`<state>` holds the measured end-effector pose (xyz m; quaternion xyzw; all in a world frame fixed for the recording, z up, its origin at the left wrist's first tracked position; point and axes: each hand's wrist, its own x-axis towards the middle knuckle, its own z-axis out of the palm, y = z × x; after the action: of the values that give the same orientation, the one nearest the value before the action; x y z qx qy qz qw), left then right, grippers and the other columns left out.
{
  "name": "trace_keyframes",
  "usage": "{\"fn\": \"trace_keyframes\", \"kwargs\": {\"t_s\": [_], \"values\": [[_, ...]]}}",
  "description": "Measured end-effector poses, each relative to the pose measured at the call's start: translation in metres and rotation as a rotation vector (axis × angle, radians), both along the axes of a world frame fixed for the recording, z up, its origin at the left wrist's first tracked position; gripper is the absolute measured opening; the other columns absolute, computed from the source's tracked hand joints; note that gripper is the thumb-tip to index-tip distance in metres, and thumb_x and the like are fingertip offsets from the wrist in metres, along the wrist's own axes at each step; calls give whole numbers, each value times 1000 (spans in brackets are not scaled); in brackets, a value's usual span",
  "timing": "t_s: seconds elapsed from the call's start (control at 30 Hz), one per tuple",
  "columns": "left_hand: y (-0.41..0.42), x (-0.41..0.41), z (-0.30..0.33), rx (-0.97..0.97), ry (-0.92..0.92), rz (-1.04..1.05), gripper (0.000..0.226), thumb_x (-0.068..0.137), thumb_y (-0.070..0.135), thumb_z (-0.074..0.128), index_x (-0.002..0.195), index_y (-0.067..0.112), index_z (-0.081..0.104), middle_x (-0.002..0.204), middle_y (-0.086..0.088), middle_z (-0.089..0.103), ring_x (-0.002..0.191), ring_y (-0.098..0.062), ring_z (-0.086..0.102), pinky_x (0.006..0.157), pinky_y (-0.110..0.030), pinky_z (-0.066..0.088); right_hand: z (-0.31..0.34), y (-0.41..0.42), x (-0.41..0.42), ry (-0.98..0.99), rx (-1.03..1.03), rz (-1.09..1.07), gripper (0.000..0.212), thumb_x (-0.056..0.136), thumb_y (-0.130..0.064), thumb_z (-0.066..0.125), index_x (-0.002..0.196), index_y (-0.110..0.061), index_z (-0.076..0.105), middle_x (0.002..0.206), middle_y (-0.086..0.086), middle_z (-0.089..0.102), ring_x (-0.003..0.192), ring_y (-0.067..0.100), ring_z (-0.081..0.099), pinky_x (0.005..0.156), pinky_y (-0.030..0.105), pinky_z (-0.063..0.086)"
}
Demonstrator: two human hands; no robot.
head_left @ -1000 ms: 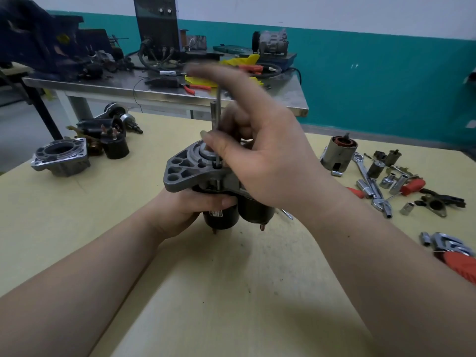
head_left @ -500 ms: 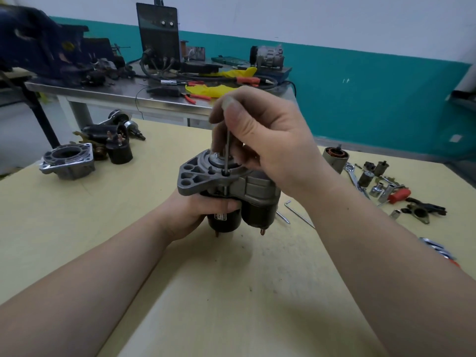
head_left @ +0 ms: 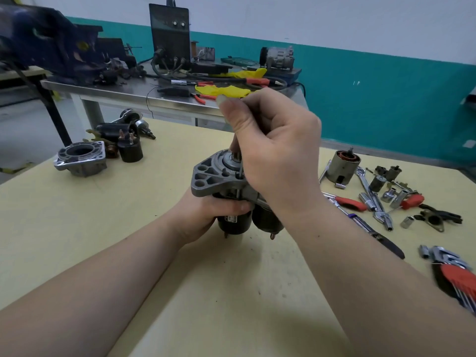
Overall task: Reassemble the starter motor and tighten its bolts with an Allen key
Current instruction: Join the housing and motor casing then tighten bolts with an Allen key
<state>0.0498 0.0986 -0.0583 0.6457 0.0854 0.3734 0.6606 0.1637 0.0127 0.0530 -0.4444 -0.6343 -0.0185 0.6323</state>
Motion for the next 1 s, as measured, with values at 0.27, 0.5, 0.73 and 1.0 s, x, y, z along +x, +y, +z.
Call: {"fn": "trace_keyframes", "kwargs": {"t_s": [0.27, 0.5, 0.73, 1.0], "values": [[-4, -3, 11, -22, -8, -100, 58, 77, 38, 95, 131, 28, 75, 134, -2, 75, 132, -24, 67, 105, -37, 56, 35, -3, 28, -440, -187, -59, 52, 108, -39, 58, 64, -15, 50, 53, -8, 38, 52, 20, 41, 52, 47, 41], [-11, 7, 8, 95, -7, 16, 48, 83, 13, 79, 127, -1, 66, 125, -16, 75, 124, -36, 69, 104, -39, 55, 19, -11, 20, -373, -35, -202, 50, 105, -33, 66, 60, -18, 50, 51, -7, 38, 47, 19, 39, 44, 42, 35], [-21, 11, 8, 108, -45, 188, 49, 71, 22, 83, 116, 5, 71, 117, -12, 79, 118, -35, 73, 101, -42, 59, 11, -15, 11, -300, -2, -420, 55, 105, -39, 65, 58, -23, 42, 46, -11, 29, 46, 15, 33, 49, 30, 21], [-23, 16, -2, 113, 9, 492, 61, 68, 41, 92, 122, 20, 76, 124, 4, 80, 120, -19, 73, 104, -48, 58, 29, -7, 30, -374, -164, -204, 58, 105, -42, 65, 57, -14, 47, 50, -5, 37, 51, 22, 39, 52, 47, 40]]}}
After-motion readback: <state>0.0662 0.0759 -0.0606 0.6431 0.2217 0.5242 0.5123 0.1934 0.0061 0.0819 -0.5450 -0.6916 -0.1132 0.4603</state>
